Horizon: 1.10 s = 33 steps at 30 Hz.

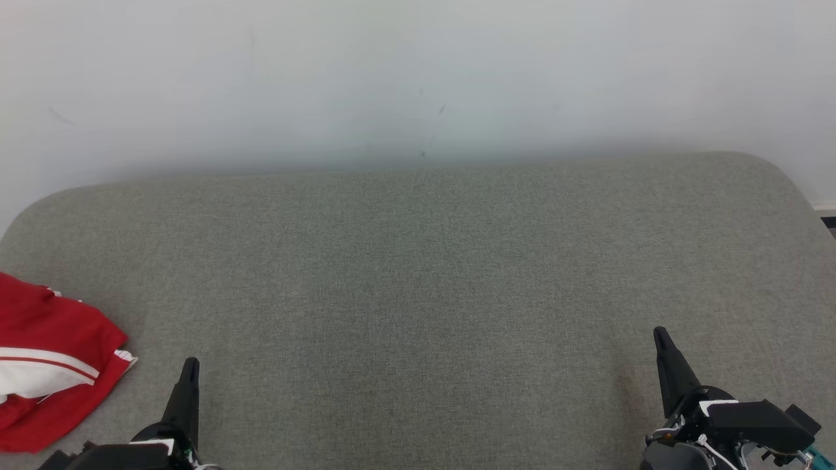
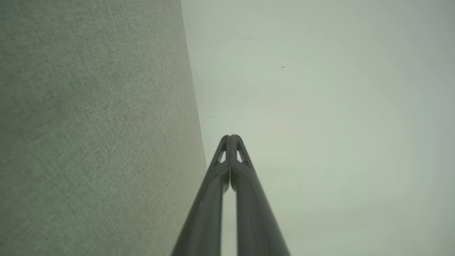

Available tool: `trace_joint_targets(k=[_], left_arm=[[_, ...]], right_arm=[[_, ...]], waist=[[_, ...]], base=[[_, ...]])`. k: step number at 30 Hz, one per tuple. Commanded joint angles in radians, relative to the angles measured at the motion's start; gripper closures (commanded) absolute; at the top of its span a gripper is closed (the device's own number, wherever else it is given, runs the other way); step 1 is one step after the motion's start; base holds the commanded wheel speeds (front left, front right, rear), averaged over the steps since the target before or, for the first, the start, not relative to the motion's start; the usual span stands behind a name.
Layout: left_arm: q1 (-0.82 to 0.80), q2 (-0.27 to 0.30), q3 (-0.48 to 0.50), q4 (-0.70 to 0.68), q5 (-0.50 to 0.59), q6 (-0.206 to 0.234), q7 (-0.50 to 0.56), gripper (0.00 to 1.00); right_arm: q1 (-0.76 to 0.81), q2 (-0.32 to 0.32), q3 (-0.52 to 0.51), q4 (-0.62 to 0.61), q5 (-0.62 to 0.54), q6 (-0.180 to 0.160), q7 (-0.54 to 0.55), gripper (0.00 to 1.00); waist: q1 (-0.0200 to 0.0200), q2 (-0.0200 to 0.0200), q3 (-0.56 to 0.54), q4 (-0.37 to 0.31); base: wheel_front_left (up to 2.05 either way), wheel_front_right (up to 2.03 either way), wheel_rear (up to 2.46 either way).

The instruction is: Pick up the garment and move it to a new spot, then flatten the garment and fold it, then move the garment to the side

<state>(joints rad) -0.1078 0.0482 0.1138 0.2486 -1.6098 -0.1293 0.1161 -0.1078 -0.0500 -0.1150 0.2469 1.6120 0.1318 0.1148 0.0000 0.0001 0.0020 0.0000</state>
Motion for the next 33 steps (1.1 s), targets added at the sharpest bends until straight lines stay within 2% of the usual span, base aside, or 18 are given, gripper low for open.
trace_joint_targets(k=[1,33], left_arm=[[-0.008,0.004,0.003,-0.004,-0.005,-0.003,0.0,1.0],[-0.008,0.004,0.003,-0.004,-0.005,-0.003,0.0,1.0]], right_arm=[[-0.007,-0.001,0.0,-0.002,0.001,-0.002,0.003,1.0],[-0.007,-0.001,0.0,-0.002,0.001,-0.002,0.003,1.0]], waist=[[0.0,-0.0001,0.0,0.0],[0.0,-0.0001,0.0,0.0]], base=[[0.0,0.0,0.0],[0.0,0.0,0.0]])
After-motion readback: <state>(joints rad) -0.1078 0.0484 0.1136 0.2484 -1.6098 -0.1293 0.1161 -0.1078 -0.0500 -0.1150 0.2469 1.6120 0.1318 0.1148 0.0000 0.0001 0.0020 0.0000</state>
